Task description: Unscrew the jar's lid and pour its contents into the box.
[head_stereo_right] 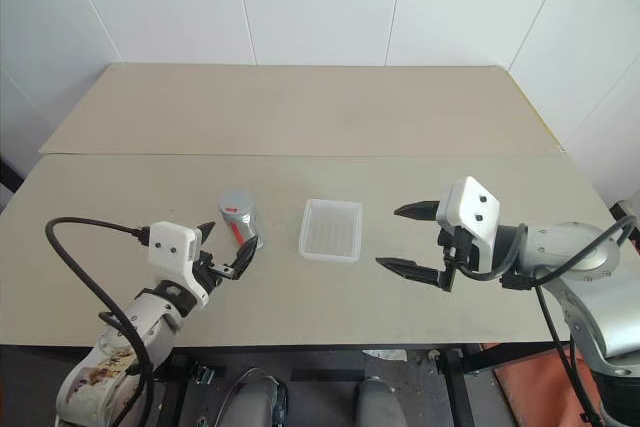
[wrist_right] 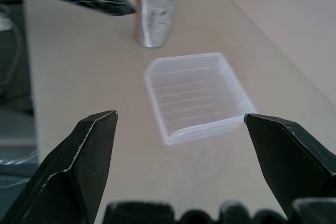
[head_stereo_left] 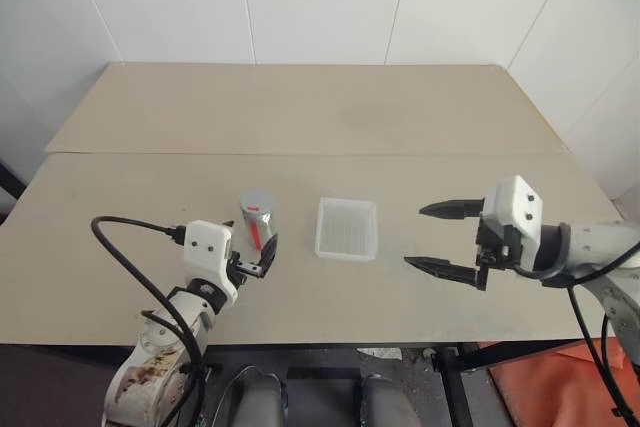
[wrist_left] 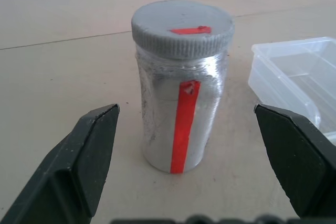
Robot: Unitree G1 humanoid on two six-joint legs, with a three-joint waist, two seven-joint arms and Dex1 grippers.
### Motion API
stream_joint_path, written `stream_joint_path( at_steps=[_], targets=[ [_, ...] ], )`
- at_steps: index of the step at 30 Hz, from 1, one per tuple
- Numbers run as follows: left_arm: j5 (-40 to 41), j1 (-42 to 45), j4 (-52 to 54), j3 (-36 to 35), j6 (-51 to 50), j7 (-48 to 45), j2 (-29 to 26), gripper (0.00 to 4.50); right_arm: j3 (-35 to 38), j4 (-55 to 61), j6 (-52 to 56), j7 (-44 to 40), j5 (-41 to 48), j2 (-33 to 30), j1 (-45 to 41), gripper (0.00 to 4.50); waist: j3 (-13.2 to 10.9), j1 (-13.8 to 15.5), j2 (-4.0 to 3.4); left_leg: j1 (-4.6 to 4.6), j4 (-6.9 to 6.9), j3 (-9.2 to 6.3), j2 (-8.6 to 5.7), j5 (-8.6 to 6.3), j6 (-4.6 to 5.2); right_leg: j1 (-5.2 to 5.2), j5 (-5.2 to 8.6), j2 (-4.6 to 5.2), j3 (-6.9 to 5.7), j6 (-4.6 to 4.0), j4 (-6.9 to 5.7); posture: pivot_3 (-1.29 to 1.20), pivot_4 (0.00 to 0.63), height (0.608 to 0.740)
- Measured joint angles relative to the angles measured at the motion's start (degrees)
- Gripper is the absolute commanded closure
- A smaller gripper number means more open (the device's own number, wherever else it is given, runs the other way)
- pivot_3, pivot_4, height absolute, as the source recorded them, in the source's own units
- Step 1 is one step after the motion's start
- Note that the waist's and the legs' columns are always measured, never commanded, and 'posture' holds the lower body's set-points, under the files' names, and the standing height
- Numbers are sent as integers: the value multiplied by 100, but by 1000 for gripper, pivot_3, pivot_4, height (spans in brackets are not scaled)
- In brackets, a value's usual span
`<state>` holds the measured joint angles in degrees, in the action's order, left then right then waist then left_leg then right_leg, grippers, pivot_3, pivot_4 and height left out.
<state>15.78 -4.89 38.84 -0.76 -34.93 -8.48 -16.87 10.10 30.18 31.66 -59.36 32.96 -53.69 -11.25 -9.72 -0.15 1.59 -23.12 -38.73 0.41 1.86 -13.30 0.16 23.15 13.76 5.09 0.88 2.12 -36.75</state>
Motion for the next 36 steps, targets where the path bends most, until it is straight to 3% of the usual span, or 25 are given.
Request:
stream_joint_path(
  at_steps=[11, 30, 33, 36],
  targets=[
    [-668, 544, -902, 340, 625, 159, 417, 14, 103, -39, -105, -373, 215, -115, -131, 0, 0, 54, 0, -3, -1, -1, -1, 0, 0, 0, 0, 1, -2, 0, 2, 0, 150, 740],
    [-1055, 1176, -1953, 557, 1234, 126, 820, 14, 283, -4, -104, -470, 344, -210, 0, 0, 0, 78, 1, -5, -1, -1, -2, 0, 0, 0, 0, 2, -3, 1, 3, 0, 150, 740],
    [-1133, 1175, -1959, 564, 1251, 138, 836, 606, 334, 44, -104, -458, 390, -228, 74, 0, 0, 75, 1, -5, -1, -1, -2, 0, 0, 0, 0, 2, -2, 1, 3, 0, 150, 740],
    [-1200, 1175, -1960, 543, 1293, 223, 863, 1602, 409, 94, -104, -426, 423, -255, 101, 0, -1, 77, 1, -5, -1, -1, -2, 0, 0, 0, 0, 2, -2, 1, 3, 0, 150, 740]
  ],
)
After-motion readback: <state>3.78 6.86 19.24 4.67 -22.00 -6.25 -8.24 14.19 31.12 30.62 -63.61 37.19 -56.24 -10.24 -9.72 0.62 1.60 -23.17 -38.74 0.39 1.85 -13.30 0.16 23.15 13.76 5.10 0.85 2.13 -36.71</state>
